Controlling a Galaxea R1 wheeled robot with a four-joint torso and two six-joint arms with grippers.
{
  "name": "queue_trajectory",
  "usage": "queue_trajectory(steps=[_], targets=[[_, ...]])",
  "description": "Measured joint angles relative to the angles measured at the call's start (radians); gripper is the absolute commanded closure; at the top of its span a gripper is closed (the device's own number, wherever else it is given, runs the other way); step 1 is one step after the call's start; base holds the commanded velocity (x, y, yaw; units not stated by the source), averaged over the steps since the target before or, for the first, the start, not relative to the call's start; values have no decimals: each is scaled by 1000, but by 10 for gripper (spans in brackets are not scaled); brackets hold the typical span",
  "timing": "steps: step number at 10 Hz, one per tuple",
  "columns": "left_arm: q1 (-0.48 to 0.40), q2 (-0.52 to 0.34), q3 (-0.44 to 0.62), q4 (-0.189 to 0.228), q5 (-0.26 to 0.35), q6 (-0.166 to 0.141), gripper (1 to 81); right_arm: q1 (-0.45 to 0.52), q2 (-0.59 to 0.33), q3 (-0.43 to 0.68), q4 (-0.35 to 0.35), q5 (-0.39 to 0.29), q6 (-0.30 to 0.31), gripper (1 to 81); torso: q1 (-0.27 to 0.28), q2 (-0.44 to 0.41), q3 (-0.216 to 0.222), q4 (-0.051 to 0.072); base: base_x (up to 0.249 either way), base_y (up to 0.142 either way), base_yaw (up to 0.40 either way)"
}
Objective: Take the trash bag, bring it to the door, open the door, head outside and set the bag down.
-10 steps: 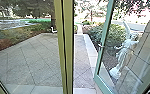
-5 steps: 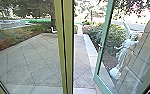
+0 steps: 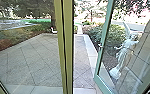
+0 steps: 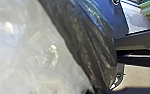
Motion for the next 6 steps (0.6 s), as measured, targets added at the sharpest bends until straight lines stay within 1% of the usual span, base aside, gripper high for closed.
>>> queue_trajectory(steps=[1,2,3,4,5,6], targets=[[0,0,0,0,0,0,811,-12,61,-55,16,4,-32,10,0,0,0,0,0,0,0],[0,1,0,0,-1,0,811,-25,111,-95,27,8,-45,10,0,0,0,0,0,0,0],[0,2,0,0,0,0,811,-43,196,-190,43,9,-73,10,0,0,5,0,0,0,0],[0,3,0,0,1,0,811,-53,249,-251,51,14,-87,10,0,0,22,0,0,0,0],[-1,2,0,0,1,0,811,-63,291,-297,57,20,-96,10,0,0,49,0,0,0,0],[-2,2,0,0,2,0,811,-71,319,-321,61,21,-103,10,0,-1,79,0,0,0,0]])
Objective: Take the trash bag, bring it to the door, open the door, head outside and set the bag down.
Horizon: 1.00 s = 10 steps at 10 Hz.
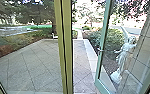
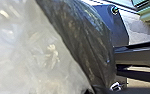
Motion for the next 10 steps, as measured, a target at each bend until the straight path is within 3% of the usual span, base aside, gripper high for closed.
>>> queue_trajectory(steps=[1,3,4,5,10], targets=[[-4,0,-6,0,-3,0,811,-20,61,-61,7,3,-13,10,-1,-1,13,0,0,0,0],[-3,0,-8,0,-1,0,811,-41,100,-118,12,1,-16,10,-2,-1,23,0,0,0,0],[-8,0,-8,0,1,0,811,-41,112,-148,14,2,-18,10,-2,-2,20,5,0,0,0],[-16,1,-8,0,3,0,811,-43,128,-176,14,2,-18,10,-2,-2,19,21,0,0,0],[-19,4,-17,1,3,0,811,-57,183,-200,17,5,-21,10,-2,-2,19,174,0,0,0]])
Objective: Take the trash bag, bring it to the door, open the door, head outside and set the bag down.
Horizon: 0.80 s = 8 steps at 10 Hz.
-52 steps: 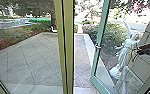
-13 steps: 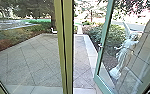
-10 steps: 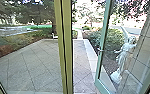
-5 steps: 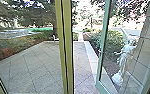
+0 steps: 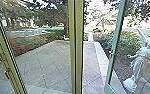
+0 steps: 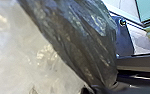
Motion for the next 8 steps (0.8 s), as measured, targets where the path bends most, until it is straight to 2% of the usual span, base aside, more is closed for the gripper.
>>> queue_trajectory(steps=[1,2,5,8], targets=[[0,2,-1,0,1,0,811,-1,5,-1,0,0,0,10,0,0,0,16,0,0,0],[0,3,-7,0,2,0,811,1,15,-11,0,1,1,10,0,0,0,18,0,0,0],[-20,39,-88,1,6,0,811,1,66,-102,-1,0,1,10,0,0,0,15,0,0,0],[-24,96,-194,3,11,1,811,-5,161,-256,-4,0,0,10,0,0,0,15,0,0,0]])
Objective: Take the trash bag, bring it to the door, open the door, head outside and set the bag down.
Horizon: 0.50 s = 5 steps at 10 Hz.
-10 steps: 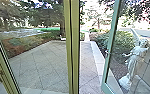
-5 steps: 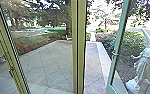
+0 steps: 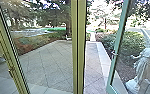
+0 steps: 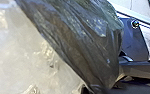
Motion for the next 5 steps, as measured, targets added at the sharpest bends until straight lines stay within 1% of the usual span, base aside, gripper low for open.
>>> queue_trajectory(steps=[1,2,3,4,5], targets=[[-2,15,-23,0,0,0,811,0,31,-45,0,2,0,10,0,0,0,0,0,0,0],[-5,20,-28,0,0,0,811,-5,50,-63,0,12,0,10,0,0,0,0,0,0,0],[-7,21,-29,0,2,0,811,-23,66,-70,0,46,1,10,0,0,0,0,0,0,0],[-7,21,-30,0,2,0,811,-42,68,-70,0,109,0,10,0,0,0,0,0,0,0],[-6,22,-31,0,3,0,811,-55,69,-72,-1,136,0,10,0,0,0,0,0,0,0]])
